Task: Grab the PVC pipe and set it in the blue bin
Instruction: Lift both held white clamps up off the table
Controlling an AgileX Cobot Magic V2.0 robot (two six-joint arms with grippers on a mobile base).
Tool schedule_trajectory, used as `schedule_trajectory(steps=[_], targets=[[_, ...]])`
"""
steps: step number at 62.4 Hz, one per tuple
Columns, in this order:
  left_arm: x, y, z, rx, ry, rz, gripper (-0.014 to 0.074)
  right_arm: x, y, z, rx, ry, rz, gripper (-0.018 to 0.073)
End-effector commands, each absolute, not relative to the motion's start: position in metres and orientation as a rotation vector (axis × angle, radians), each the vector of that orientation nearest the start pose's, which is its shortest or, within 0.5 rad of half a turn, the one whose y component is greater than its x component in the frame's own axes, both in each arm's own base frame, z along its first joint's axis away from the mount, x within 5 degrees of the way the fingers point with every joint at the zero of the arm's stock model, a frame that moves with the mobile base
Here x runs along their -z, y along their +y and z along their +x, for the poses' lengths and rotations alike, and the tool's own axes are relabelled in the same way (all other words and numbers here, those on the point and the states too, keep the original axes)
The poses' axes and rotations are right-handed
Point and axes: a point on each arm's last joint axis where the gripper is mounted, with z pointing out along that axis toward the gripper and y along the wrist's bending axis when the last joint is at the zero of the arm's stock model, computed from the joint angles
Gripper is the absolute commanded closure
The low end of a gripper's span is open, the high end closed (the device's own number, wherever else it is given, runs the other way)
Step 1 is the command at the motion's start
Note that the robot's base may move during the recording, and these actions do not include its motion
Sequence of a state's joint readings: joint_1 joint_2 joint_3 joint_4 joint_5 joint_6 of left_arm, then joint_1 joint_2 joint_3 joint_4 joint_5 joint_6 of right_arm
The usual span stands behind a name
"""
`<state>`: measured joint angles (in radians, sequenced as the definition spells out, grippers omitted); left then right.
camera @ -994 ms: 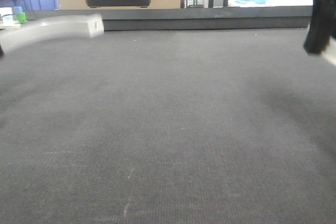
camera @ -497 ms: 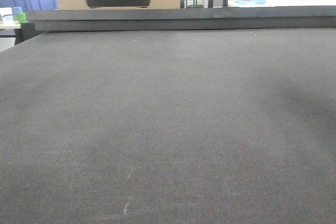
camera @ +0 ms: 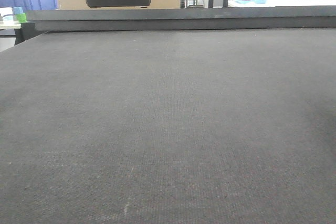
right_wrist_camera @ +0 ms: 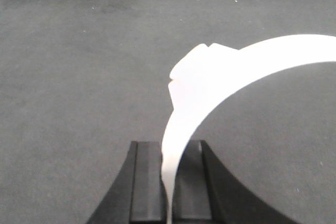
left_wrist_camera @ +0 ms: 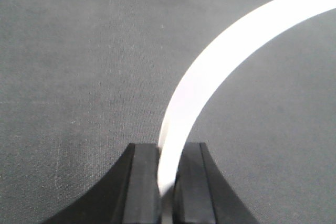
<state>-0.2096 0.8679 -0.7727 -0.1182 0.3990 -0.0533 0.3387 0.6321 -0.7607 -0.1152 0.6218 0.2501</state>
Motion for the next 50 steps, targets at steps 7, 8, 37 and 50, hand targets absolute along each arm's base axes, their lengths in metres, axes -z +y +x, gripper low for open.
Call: schedule_trajectory(steps=[7, 8, 37, 50], targets=[[-0.350, -0.038, 0.158, 0.314, 1.865, 0.056, 0.0707, -0.361, 0.027, 0.101, -0.227, 1.865, -0.158, 0.0727], [-0.352, -0.038, 0.157, 0.312, 1.855, 0.057, 0.0707, -0.361, 0.027, 0.101, -0.227, 1.863, -0.158, 0.0727], [-0.374, -0.033, 0.142, 0.296, 1.658, 0.063, 0.0707, -0.374, 0.025, 0.095, -0.208, 1.723, -0.179, 0.0727], [-0.367, -0.028, 0.126, 0.243, 1.631, 0.103, 0.0707, -0.362, 0.018, 0.076, -0.188, 1.607, -0.200, 0.0727]])
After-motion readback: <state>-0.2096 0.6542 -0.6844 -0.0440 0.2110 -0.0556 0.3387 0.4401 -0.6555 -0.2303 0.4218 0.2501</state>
